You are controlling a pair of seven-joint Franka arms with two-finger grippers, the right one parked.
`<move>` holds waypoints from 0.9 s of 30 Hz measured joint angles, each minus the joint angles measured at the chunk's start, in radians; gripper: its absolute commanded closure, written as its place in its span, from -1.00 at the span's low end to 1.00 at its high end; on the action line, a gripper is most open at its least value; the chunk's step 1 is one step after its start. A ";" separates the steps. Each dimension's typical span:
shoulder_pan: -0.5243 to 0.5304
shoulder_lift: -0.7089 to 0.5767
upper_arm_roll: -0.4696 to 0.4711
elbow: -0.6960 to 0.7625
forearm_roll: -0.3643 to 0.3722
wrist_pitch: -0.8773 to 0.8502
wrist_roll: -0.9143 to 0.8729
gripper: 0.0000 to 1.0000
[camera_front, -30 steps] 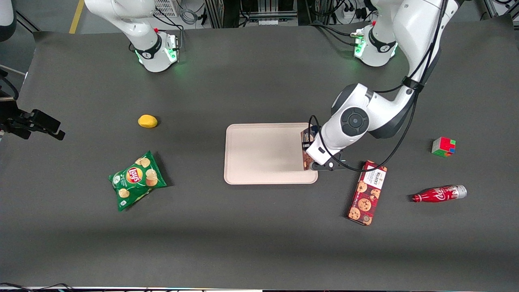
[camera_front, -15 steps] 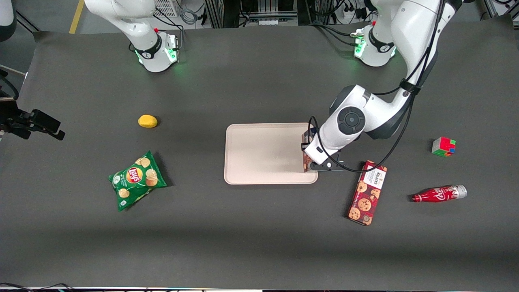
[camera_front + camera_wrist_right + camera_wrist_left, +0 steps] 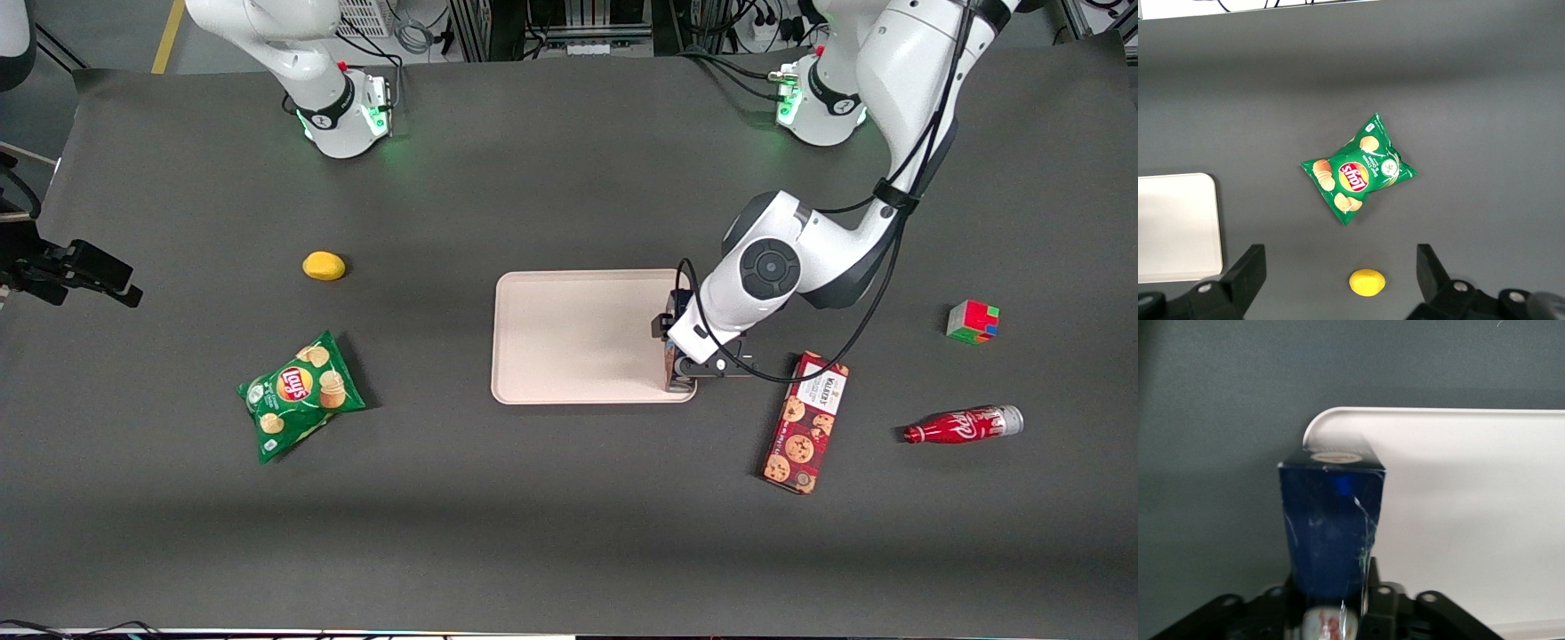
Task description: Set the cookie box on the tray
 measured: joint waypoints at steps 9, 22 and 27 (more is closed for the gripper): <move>0.015 -0.076 0.029 0.041 -0.057 -0.120 -0.003 -1.00; 0.023 -0.381 0.198 0.112 -0.112 -0.519 0.046 -1.00; 0.022 -0.500 0.303 0.171 -0.114 -0.757 0.161 -1.00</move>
